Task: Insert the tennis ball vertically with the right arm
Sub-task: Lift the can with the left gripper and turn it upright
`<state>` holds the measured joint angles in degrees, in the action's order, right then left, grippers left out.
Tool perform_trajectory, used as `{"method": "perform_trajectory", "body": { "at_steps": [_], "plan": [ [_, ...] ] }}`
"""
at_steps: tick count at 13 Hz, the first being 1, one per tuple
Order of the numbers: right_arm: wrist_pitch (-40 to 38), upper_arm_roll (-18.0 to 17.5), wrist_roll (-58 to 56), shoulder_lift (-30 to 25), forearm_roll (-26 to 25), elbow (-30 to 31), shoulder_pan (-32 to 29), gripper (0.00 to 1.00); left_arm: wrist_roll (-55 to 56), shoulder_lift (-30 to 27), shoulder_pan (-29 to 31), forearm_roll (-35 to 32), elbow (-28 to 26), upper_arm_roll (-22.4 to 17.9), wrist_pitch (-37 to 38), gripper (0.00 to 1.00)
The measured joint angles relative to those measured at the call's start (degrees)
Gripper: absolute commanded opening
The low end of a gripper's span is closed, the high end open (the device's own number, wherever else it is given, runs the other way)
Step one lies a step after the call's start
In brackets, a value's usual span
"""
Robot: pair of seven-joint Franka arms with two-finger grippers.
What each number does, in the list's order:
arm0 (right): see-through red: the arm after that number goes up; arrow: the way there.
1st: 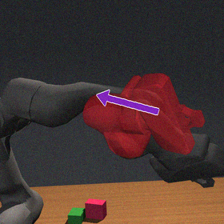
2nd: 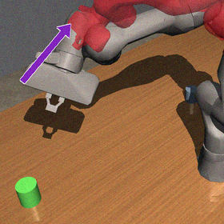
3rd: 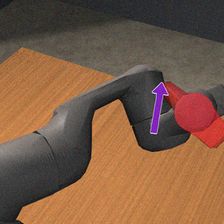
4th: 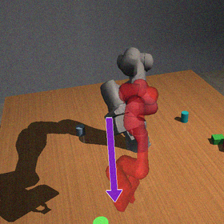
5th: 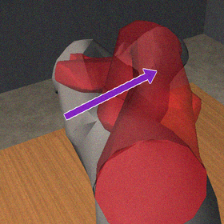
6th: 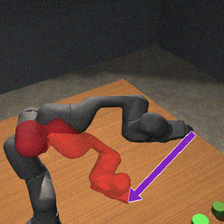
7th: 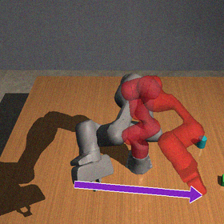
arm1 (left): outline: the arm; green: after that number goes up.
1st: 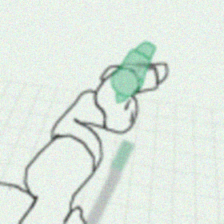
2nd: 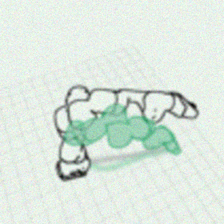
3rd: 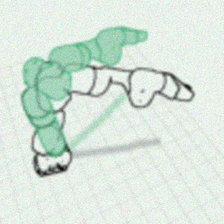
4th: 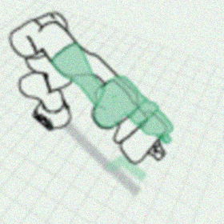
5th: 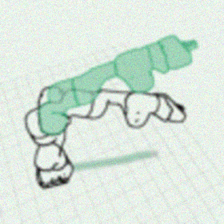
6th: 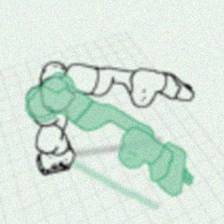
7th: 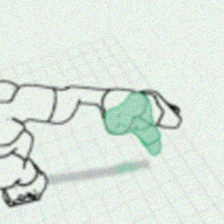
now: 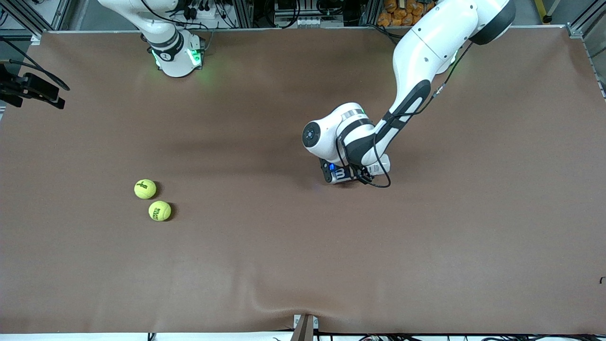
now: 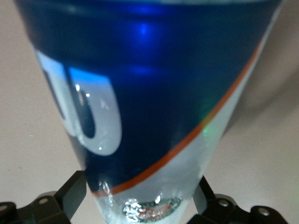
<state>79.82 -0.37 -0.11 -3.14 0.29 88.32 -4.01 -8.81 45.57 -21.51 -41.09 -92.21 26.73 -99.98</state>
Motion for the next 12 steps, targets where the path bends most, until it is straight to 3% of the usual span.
{"method": "perform_trajectory", "body": {
  "at_steps": [5, 8, 12],
  "plan": [
    [-0.09, 0.00, 0.00, 0.00, 0.00, 0.00, 0.00, 1.00, -0.04, 0.66, -0.12, -0.45, 0.18, -0.02, 0.01, 1.00],
    [-0.10, 0.00, 0.00, 0.00, 0.00, 0.00, 0.00, 1.00, -0.13, 0.66, -0.12, -0.46, 0.18, -0.02, 0.01, 0.88],
    [-0.11, 0.00, 0.00, 0.00, 0.00, 0.00, 0.00, 1.00, -0.16, 0.77, -0.16, -1.55, 0.18, -0.02, 0.01, 0.82]
  ]
}}
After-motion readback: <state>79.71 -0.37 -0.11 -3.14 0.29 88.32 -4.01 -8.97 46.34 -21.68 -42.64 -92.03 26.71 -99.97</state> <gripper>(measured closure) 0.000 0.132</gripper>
